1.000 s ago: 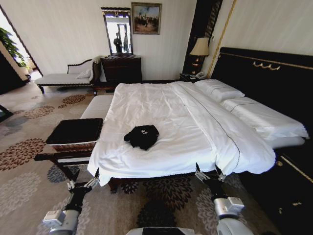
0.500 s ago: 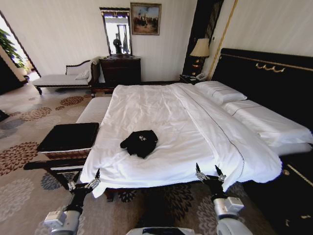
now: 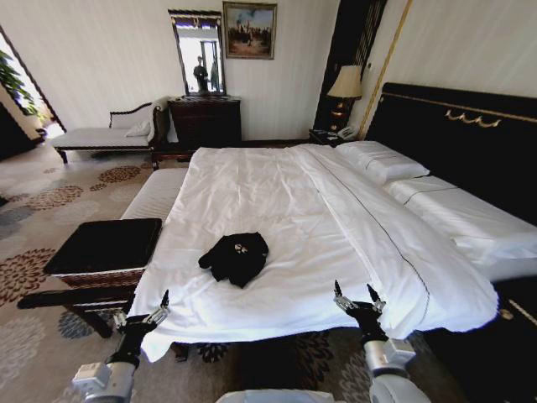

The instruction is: Fold the clothes on the bed and place them into the basket.

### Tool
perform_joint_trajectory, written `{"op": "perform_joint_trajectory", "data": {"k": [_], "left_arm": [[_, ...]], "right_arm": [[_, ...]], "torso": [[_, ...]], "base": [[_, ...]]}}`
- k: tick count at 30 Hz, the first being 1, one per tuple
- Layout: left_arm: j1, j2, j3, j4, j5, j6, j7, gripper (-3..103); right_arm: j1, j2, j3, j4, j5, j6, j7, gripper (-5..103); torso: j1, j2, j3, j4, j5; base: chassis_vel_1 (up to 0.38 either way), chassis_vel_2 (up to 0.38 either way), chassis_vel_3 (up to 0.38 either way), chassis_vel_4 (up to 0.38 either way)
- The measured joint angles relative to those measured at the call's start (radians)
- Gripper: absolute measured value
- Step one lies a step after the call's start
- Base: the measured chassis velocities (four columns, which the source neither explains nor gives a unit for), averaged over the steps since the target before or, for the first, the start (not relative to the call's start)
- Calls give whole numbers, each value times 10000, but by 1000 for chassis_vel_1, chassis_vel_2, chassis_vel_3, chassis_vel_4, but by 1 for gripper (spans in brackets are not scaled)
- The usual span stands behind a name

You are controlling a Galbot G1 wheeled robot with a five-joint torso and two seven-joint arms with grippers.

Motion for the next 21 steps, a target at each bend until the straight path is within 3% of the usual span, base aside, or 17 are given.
{"op": "perform_joint_trajectory", "data": {"k": [21], "left_arm": [[-13,-41,49,131,-37,-40,-9,98]], "right_arm": [[-4,54,-45,-119,-94,72,48,100]], "torso": [[-1,2,-1,0,0]], "base": [[-93,81,91,-84]]}}
